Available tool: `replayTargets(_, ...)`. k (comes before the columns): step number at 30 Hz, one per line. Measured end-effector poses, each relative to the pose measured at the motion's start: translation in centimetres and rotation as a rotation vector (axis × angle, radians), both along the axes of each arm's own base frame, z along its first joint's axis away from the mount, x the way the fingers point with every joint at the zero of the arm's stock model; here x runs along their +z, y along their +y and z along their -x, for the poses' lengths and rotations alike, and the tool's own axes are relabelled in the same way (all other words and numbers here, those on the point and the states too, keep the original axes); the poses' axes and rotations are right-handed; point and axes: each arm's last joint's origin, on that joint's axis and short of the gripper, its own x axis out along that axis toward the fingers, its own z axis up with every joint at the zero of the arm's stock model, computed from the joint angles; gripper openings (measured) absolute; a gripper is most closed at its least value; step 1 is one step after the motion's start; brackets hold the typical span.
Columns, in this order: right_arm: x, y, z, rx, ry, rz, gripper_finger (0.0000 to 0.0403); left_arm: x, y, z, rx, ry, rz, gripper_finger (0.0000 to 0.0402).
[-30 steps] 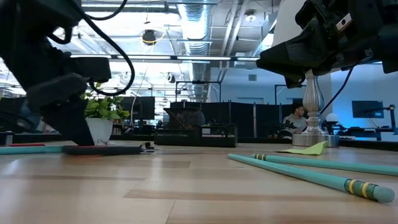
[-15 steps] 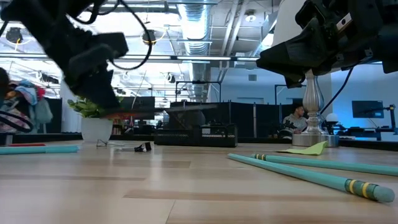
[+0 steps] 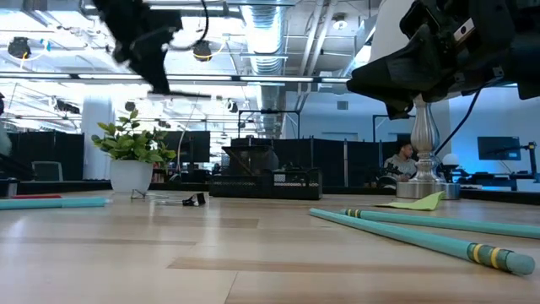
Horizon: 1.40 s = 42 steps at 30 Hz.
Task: Pick and place office supplies into organizer
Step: Put the black scissor into the desk organizer
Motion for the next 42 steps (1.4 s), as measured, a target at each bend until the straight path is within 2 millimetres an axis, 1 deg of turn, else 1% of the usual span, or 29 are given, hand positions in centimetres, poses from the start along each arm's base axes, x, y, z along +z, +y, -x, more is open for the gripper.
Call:
replayTargets(4,0.0,-0.4,-0.1,-0.016,0.000,-0.001,0.0093,3.8,1.6,0.1,-0.019,0.082,-0.046,0.0011)
replayTargets(6,0.0,-0.5,-0.1,-0.021,0.003,0.000,0.0093,5.3,2.2,0.0,-0.061,0.132,-0.054,0.0011)
replayTargets(10,-0.1,-0.6,-0.2,-0.026,0.006,0.001,0.0093,6.8,3.3,-0.8,-0.083,0.247,-0.069,0.0011)
replayTargets(12,-0.1,-0.6,-0.2,-0.026,0.008,0.002,0.0093,7.1,3.9,-1.5,-0.092,0.306,-0.083,0.0011)
replayTargets(15,-0.1,-0.6,-0.2,-0.026,0.008,0.002,0.0093,6.8,4.9,-3.1,-0.131,0.394,-0.103,0.0011)
replayTargets(18,-0.1,-0.6,-0.2,-0.026,0.008,0.002,0.0093,6.0,6.0,-4.6,-0.168,0.503,-0.133,0.0011)
replayTargets(24,-0.1,-0.6,-0.2,-0.026,0.012,0.003,0.0093,3.2,8.0,-7.7,-0.233,0.721,-0.174,0.0011)
replayTargets(28,-0.2,-0.6,-0.1,-0.025,0.019,0.005,0.0093,1.8,9.2,-9.2,-0.247,0.807,-0.179,0.0011)
replayTargets(32,-0.4,-0.6,-0.1,-0.025,0.036,0.010,0.0093,1.7,9.9,-10.5,-0.277,0.833,-0.187,0.0011)
replayTargets(38,-0.5,-0.6,-0.1,-0.024,0.053,0.016,0.0093,2.2,10.6,-12.5,-0.332,0.851,-0.216,0.0011)
replayTargets(42,-0.6,-0.6,-0.1,-0.024,0.057,0.017,0.0093,1.7,11.1,-13.7,-0.385,0.948,-0.246,0.0011)
